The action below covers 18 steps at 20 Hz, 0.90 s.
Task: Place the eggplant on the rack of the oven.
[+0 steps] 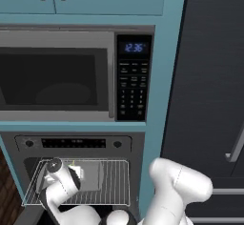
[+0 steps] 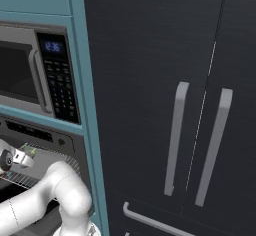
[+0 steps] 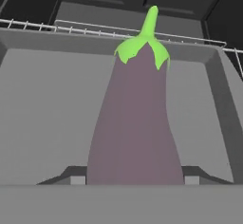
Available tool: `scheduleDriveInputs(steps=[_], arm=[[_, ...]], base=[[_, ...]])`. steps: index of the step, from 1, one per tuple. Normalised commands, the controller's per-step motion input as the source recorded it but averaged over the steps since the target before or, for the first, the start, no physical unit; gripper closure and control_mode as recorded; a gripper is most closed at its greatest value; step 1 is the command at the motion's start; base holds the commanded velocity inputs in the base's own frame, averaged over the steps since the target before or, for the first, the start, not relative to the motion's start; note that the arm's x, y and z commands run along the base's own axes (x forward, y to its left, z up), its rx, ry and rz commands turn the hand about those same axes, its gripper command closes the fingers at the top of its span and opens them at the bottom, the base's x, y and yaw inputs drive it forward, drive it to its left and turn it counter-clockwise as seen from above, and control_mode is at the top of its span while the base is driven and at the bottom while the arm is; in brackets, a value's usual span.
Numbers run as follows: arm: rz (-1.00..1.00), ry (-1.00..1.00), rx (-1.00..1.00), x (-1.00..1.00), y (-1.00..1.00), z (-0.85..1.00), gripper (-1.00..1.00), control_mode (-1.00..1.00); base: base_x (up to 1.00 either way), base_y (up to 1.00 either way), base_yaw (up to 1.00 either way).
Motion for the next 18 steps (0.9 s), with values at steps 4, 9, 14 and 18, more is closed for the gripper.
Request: scheduleDriveInputs(steps=[4, 9, 14, 18], arm=[[-0.03, 0.02, -0.06, 0.25, 0.01, -0.39, 1.00, -1.00], [-0.03, 0.03, -0.04, 0.26, 0.00, -0.32, 1.00, -1.00], [-0.02, 0.00, -0.03, 0.08, 0.00, -0.36, 1.00, -1.00], [0.00, 0.00, 0.00, 0.00, 0.00, -0.07, -1.00, -1.00]], base=[[0.00, 0.00, 0.00], [0.00, 0.00, 0.00], [0.00, 0.00, 0.00], [0.00, 0.00, 0.00]])
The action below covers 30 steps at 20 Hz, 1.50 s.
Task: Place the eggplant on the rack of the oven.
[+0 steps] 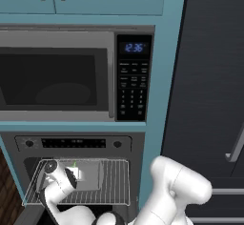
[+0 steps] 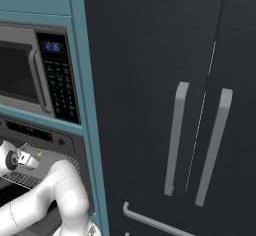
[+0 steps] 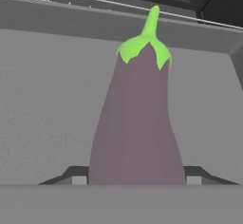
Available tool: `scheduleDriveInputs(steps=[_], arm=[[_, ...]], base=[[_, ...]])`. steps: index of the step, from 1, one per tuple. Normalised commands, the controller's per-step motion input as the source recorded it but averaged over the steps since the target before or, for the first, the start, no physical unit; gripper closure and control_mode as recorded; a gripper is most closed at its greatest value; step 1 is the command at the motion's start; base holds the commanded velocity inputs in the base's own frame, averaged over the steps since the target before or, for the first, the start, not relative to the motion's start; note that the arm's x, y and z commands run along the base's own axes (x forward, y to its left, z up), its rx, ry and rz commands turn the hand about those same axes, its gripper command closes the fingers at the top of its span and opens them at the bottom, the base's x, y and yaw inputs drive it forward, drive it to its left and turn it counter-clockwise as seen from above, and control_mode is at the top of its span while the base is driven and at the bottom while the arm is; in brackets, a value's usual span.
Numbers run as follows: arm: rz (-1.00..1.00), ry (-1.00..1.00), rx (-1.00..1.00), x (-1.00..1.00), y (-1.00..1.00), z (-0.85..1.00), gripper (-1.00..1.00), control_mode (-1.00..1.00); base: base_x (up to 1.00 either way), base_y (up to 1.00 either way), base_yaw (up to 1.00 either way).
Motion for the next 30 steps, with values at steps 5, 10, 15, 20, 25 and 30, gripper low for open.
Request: scheduleDriveInputs(steps=[5, 10, 15, 20, 25, 30], arm=[[0.00, 0.00, 0.00, 0.00, 0.00, -0.01, -1.00, -1.00], [0.00, 0.00, 0.00, -0.02, 0.00, 0.01, -1.00, -1.00], [-0.02, 0.00, 0.00, -0.24, 0.03, 0.20, -1.00, -1.00], [-0.02, 0.00, 0.00, -0.53, 0.01, 0.37, -1.00, -1.00], [-0.03, 0.00, 0.01, -0.81, -0.01, 0.67, -1.00, -1.00], [-0.02, -0.04, 0.19, -0.92, -0.33, 0.75, -1.00, -1.00]], base=[[0.00, 0.00, 0.00], [0.00, 0.00, 0.00], [0.00, 0.00, 0.00], [0.00, 0.00, 0.00], [0.00, 0.00, 0.00], [0.00, 0.00, 0.00]])
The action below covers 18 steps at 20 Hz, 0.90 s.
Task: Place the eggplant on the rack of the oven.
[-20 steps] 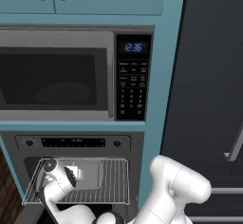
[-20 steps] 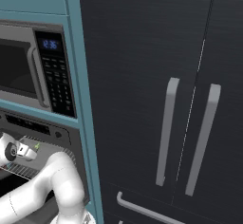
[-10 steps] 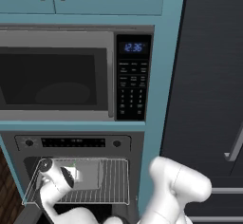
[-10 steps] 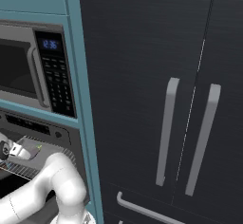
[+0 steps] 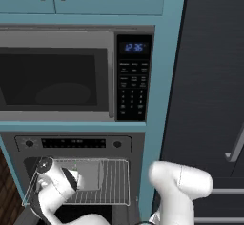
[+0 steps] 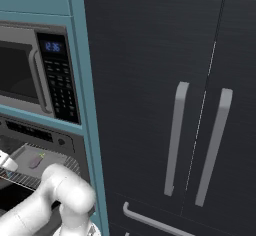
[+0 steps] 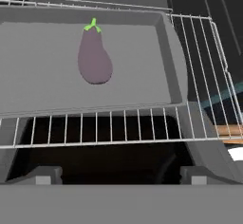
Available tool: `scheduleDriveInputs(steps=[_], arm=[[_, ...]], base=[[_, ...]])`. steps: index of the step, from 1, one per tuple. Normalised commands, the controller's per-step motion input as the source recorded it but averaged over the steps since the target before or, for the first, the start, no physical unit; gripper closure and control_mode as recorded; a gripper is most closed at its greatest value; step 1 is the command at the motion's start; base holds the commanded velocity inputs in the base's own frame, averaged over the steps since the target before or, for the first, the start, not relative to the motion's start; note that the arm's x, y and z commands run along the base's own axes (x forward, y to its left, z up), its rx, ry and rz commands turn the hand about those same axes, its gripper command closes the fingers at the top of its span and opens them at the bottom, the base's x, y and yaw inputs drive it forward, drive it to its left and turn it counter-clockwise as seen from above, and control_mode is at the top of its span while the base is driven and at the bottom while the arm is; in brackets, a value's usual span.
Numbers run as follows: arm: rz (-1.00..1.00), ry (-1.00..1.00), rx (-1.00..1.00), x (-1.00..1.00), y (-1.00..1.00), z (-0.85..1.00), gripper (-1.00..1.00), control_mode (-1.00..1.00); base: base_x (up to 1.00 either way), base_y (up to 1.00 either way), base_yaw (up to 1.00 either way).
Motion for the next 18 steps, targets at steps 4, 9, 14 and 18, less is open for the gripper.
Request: scheduleDriveInputs(steps=[4, 9, 14, 18], arm=[[0.00, 0.00, 0.43, -0.82, -0.72, 0.94, -1.00, -1.00], [0.00, 0.00, 0.35, -0.84, -0.65, 1.00, -1.00, -1.00], [0.00, 0.00, 0.06, -0.76, -0.08, 1.00, -1.00, -1.00], [-0.01, -0.06, -0.09, -0.42, -0.01, 0.66, -1.00, -1.00]], base=[[0.00, 0.00, 0.00], [0.00, 0.00, 0.00], [0.00, 0.00, 0.00], [0.00, 0.00, 0.00]])
